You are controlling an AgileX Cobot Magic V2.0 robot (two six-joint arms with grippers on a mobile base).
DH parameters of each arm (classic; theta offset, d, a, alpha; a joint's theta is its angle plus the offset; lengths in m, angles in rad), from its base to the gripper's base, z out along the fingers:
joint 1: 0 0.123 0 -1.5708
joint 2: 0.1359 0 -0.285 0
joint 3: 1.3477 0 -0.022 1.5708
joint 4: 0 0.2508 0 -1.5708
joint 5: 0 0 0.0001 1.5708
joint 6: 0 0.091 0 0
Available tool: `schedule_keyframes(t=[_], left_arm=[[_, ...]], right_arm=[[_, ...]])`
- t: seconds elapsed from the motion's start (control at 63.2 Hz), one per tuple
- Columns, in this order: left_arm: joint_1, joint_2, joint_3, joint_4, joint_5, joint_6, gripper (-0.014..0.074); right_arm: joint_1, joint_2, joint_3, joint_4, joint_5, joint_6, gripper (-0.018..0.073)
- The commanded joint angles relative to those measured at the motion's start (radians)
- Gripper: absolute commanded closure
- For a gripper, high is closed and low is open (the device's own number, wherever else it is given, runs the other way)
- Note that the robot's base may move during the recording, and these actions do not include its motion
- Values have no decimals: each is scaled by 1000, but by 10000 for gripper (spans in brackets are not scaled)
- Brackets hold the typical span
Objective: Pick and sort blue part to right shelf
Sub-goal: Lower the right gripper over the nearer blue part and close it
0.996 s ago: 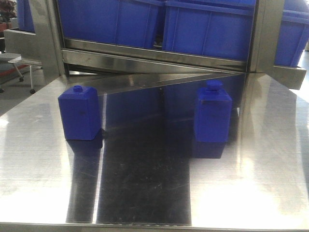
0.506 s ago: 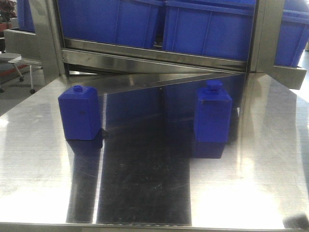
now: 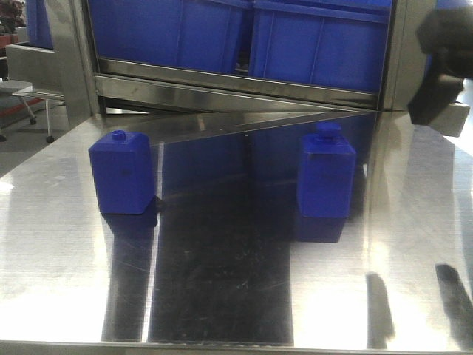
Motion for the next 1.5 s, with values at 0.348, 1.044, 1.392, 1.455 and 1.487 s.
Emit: schedule_keyframes(t=[0.348, 1.044, 1.392, 1.455, 1.487], left_arm=[[0, -21, 21, -10, -87, -9, 473], [0, -21, 21, -10, -87, -9, 473], [0, -19, 21, -10, -87, -9, 473], [0, -19, 21, -10, -87, -9, 473], [0, -19, 21, -10, -87, -9, 473]], right_arm=[[114, 329, -546, 118, 472, 19, -64], [136, 584, -721, 139, 539, 19, -64], [131, 651, -721, 191, 503, 19, -64], [128, 657, -721, 191, 503, 19, -64], [128, 661, -721, 191, 503, 19, -64]])
